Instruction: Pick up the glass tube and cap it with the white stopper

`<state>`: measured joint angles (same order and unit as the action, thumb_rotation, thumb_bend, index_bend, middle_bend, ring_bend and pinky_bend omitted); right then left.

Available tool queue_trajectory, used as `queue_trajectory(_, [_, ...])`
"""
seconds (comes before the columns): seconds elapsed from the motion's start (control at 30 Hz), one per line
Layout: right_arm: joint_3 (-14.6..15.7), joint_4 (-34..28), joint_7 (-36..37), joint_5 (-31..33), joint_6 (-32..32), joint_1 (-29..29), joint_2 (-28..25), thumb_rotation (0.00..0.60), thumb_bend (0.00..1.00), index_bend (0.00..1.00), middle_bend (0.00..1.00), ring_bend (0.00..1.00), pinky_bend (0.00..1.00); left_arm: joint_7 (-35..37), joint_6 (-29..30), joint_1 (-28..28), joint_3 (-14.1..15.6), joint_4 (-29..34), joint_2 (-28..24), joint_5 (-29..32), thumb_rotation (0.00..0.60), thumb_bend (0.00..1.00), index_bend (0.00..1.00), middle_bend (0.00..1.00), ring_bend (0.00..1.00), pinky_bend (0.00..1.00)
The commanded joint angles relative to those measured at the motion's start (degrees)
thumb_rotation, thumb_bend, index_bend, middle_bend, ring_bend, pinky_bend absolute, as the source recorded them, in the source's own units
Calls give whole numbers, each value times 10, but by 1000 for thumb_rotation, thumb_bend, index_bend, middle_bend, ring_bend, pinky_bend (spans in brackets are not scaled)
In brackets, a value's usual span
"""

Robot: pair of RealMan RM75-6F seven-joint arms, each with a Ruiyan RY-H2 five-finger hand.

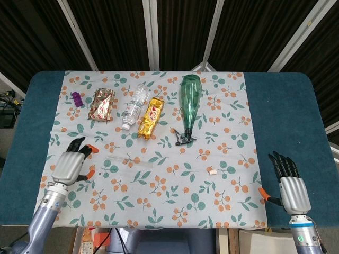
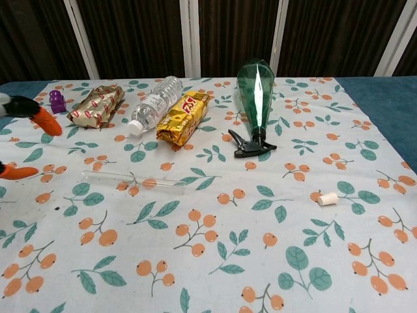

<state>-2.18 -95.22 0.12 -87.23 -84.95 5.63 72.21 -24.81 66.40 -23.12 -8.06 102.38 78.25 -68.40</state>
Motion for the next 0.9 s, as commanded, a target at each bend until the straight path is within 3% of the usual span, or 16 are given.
queue_trajectory(0.03, [0,1,3,0,1,0,0,600,257,0,0,0,0,-62,-38,-53,-33,-29,67,82,600,368,346,270,0,0])
queue_trajectory(0.23, [-2,1,14,7,6,-1,-4,600,257,0,0,0,0,-122,-42,-97,-49,-70,139,162,600,372,417,280,0,0])
queue_trajectory(0.47, [-5,0,23,15,9,-2,-8,600,257,0,0,0,0,-163,-30,-133,-54,-122,202,203,600,373,439,280,0,0])
queue_trajectory(0.9, [-6,-4,26,15,10,-5,-10,600,256,0,0,0,0,-178,-24,-164,-55,-165,240,227,600,374,448,288,0,0])
